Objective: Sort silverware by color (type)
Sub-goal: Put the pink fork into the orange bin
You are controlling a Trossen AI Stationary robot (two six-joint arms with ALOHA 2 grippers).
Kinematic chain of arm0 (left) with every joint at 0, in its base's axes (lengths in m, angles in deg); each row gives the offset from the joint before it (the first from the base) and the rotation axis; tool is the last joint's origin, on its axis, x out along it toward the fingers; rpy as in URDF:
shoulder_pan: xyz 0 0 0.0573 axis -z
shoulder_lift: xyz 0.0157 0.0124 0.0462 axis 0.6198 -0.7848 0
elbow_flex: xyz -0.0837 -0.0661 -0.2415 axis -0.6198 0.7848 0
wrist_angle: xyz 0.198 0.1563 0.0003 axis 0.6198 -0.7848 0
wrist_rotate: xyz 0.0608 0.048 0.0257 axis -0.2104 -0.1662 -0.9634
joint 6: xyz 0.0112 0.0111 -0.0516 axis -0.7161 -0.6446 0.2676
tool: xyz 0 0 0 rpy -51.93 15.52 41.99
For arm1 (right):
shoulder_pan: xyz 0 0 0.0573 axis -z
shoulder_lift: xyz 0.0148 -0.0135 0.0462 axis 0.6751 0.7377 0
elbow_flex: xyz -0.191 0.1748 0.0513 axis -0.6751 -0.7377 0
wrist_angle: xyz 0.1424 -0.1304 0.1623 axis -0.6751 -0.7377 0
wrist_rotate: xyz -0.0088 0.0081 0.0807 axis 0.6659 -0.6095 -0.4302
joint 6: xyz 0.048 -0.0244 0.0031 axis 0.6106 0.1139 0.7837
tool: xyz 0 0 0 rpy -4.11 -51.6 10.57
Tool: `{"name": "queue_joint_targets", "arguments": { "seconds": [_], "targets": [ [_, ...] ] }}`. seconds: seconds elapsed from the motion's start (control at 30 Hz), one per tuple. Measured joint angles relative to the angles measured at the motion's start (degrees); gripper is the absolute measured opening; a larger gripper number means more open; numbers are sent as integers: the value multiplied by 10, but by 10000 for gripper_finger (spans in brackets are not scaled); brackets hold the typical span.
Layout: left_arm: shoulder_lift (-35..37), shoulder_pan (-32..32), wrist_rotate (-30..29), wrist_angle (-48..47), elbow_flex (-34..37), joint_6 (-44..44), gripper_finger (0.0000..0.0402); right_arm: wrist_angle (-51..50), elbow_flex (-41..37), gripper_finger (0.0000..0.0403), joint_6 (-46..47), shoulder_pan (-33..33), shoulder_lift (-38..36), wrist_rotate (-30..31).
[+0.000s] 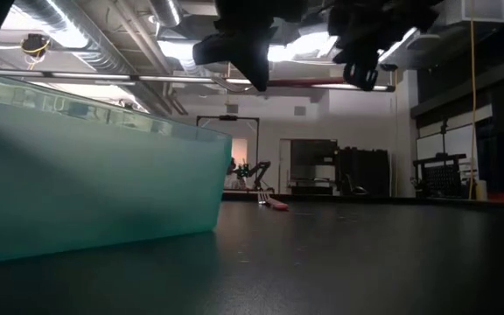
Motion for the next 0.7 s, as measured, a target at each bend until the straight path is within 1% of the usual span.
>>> {"name": "queue_joint_targets", "arguments": {
  "seconds": [0.1, 0.27, 0.4, 0.53, 0.7],
  "targets": [
    [0, -1, 0, 14, 0, 0, 22, 24, 0, 76, 0, -11, 30, -20],
    [0, -4, 0, 25, 0, 0, 22, 79, 0, 76, 4, -38, 63, -23],
    [0, -4, 0, 27, 0, 1, 22, 113, 0, 76, 19, -56, 77, 9],
    [0, -2, 0, 37, 0, 1, 22, 131, 0, 76, 24, -61, 78, 49],
    [0, -1, 13, 37, 0, 1, 22, 155, 0, 76, 24, -59, 76, 52]
  ]
}}
